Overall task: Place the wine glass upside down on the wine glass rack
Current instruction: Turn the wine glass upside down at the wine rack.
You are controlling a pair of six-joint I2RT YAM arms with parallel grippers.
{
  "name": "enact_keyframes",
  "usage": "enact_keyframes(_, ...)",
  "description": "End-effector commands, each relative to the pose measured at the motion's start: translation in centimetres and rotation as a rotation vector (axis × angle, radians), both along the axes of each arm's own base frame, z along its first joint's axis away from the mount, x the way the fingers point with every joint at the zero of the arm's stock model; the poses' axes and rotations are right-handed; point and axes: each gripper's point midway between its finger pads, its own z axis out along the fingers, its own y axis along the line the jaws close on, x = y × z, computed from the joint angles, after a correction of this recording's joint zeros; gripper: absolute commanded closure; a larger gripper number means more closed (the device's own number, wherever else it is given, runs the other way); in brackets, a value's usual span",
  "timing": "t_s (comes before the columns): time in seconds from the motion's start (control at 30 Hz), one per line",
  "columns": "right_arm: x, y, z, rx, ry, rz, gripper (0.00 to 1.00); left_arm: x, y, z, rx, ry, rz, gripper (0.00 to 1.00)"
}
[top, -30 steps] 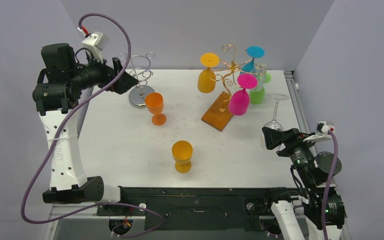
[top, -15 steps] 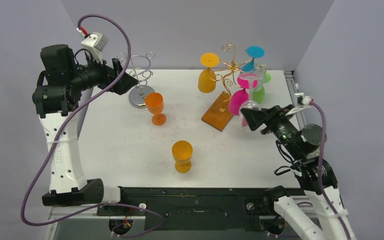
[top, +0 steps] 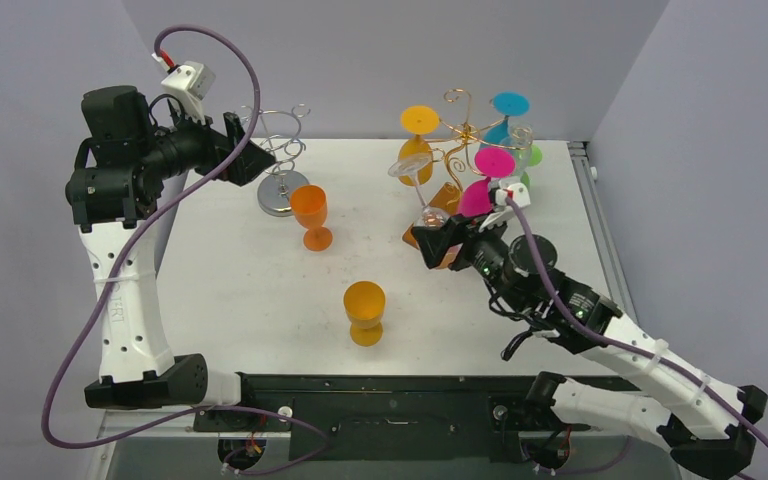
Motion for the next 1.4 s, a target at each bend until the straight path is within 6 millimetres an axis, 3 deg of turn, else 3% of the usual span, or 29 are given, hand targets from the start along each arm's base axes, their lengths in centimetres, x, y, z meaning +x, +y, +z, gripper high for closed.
enact_keyframes(0.0, 1.8, -0.1, -1.0, 0.033, -0.093, -0.171, 1.0, 0.4, 0.0, 1.3, 0.006, -0.059, 0.003, 0.04)
enact_keyframes(0.37, 7.1, -2.1, -4.8, 0.137, -0.143, -0.332, 1.0, 0.4, 0.2, 0.5, 0.03, -0.064, 0.002, 0.04)
enact_keyframes(0.6, 8.2, -1.7, -5.9, 0.174, -0.148, -0.366, 1.0, 0.7, 0.2, -0.2, 0.046, -0.06, -0.009, 0.04)
enact_keyframes(0.8, 9.0, -2.8, -6.9, 0.213, -0.138, -0.46, 1.0, 1.0, 0.2, -0.9, 0.047, -0.047, -0.021, 0.04)
enact_keyframes(1.37, 11.3, -3.1, -7.2, 0.281, -0.153, -0.56, 1.0, 1.0, 0.5, -2.6, 0.087, -0.011, -0.037, 0.04)
